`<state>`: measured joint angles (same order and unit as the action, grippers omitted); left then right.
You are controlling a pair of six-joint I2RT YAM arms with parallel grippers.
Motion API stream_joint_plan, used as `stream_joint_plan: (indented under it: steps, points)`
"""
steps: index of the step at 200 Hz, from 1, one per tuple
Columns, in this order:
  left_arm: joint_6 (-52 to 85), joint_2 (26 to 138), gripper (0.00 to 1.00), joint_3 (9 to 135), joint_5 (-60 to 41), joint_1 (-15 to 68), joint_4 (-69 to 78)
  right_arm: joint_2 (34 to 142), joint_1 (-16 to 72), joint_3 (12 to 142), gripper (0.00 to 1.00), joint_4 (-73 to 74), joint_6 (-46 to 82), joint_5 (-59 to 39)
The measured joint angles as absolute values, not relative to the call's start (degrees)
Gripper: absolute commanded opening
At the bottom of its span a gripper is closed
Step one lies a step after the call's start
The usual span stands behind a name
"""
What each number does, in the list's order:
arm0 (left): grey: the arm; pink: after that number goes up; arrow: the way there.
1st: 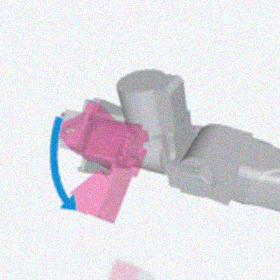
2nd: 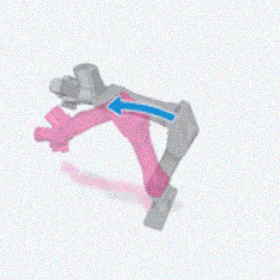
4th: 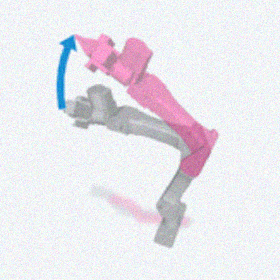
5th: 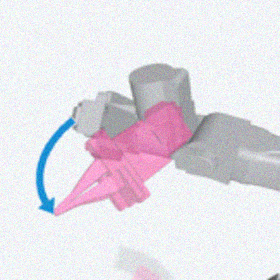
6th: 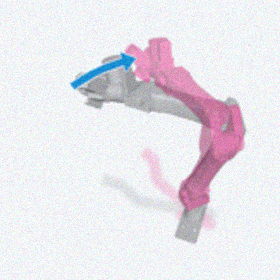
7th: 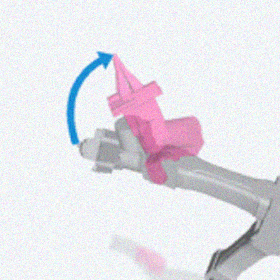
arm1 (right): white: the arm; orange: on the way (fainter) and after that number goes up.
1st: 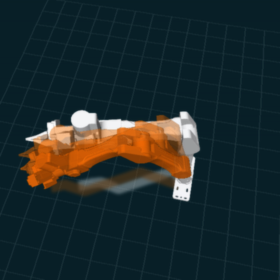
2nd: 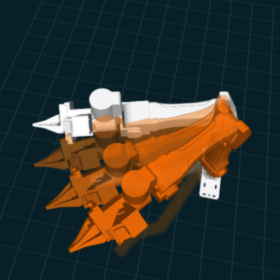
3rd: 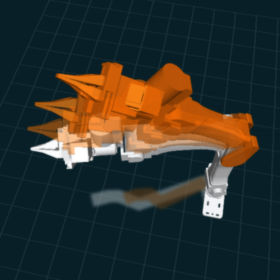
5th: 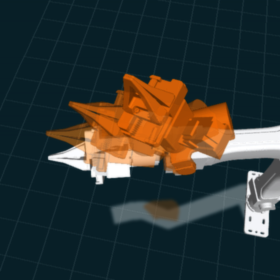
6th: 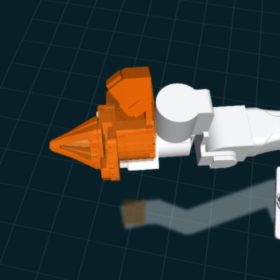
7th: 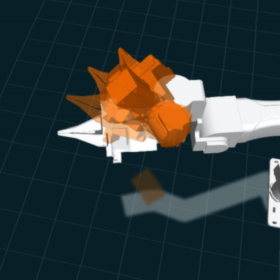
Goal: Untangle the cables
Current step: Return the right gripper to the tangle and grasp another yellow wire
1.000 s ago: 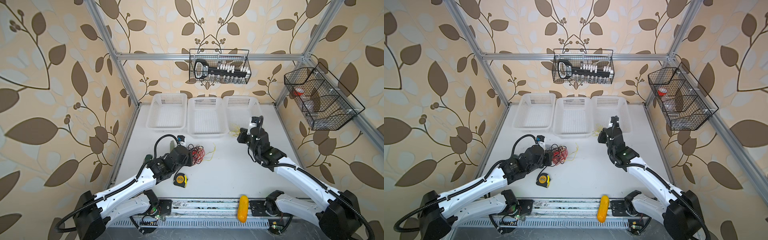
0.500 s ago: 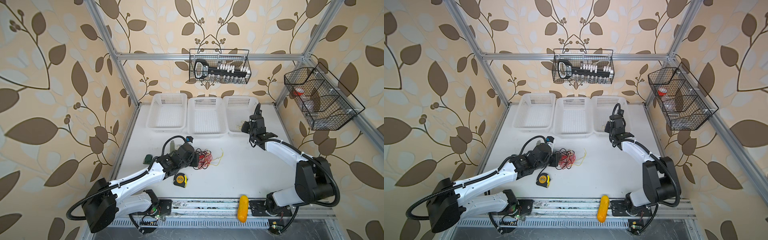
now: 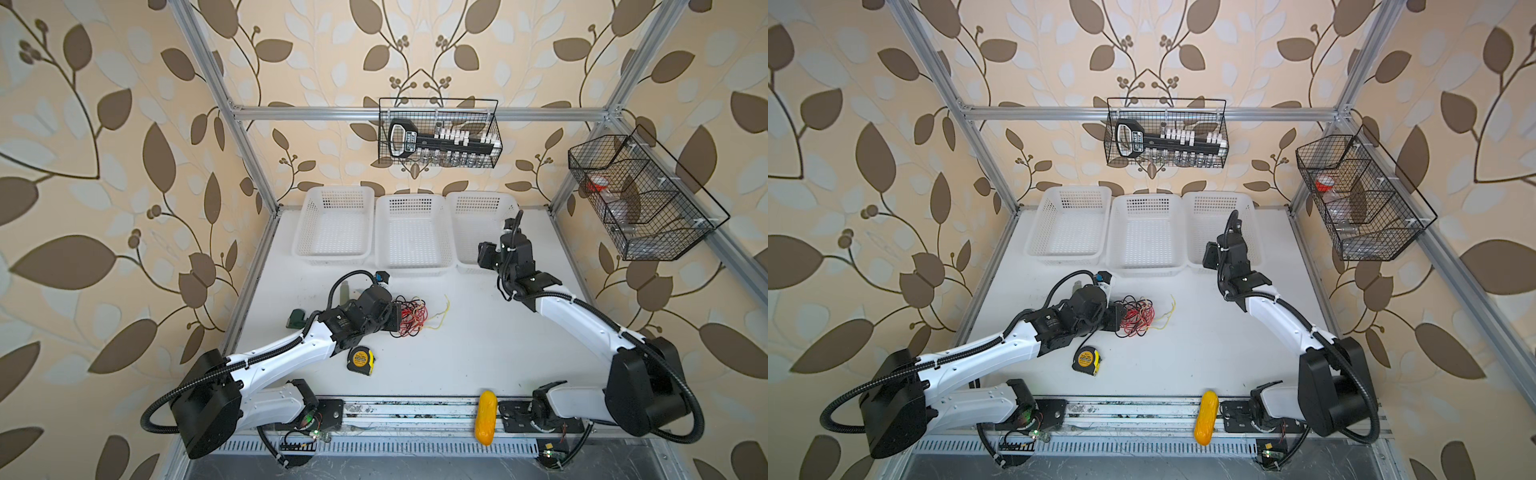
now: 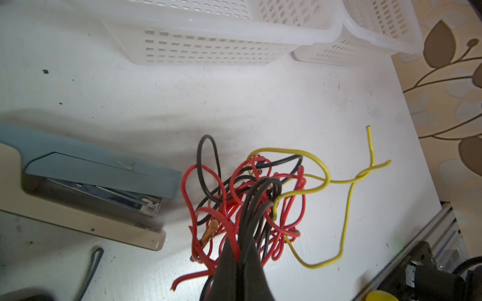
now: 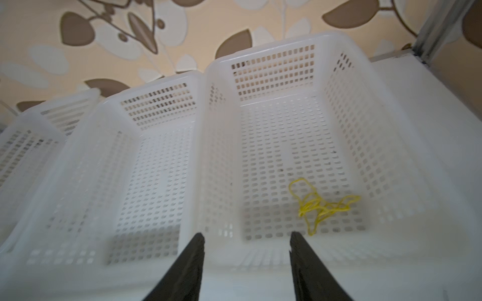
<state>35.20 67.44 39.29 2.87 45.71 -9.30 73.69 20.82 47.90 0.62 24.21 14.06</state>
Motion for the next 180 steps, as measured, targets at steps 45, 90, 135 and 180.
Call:
stream_joint_plan:
  steps: [45, 90, 135, 180]
  points:
    - [36.6, 69.5, 0.0, 43.0, 4.1, 45.7, -9.3, 65.0, 33.1, 39.2, 0.6, -1.0, 24.6, 12.1]
    - [36.9, 71.6, 0.0, 44.5, 4.6, 45.7, -9.2, 60.9, 40.6, 38.2, 0.6, -2.2, 24.6, 9.5]
    - [37.0, 72.2, 0.0, 44.5, 4.5, 45.7, -9.1, 66.6, 44.8, 41.2, 0.56, -2.9, 24.6, 8.7]
    - [37.3, 72.2, 0.0, 44.5, 4.5, 45.7, -9.1, 72.6, 45.8, 43.2, 0.52, -1.9, 24.6, 8.7]
